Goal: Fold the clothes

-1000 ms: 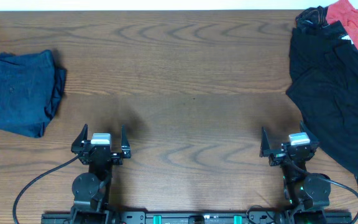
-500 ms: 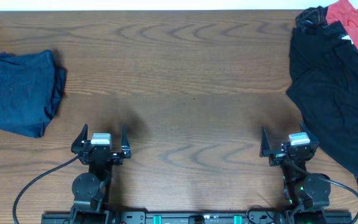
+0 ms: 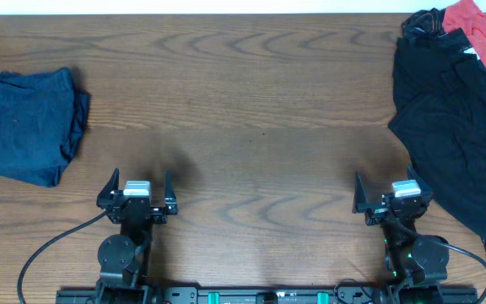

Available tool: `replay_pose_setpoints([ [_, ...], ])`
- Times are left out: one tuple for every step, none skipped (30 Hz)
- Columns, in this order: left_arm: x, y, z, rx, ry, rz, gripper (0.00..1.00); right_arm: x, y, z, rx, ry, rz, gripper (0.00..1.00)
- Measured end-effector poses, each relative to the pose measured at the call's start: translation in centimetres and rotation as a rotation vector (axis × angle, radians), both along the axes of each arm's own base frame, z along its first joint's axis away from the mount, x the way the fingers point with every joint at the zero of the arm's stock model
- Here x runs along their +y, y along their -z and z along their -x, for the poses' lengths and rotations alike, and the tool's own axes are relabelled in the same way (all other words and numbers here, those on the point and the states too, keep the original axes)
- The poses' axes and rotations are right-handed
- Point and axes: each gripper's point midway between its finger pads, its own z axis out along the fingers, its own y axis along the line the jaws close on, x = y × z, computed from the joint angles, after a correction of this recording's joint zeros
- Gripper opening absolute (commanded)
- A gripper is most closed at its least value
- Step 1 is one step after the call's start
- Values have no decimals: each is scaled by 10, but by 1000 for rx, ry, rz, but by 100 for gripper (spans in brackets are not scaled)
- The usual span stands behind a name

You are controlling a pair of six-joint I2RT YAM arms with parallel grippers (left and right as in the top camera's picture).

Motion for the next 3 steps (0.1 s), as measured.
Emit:
replay_pose_setpoints([
  [0,0,0,0,0,0,98,0,0,0,0,0,0,99],
  [0,0,0,0,0,0,98,0,0,0,0,0,0,99],
  [0,0,0,0,0,0,98,0,0,0,0,0,0,99],
])
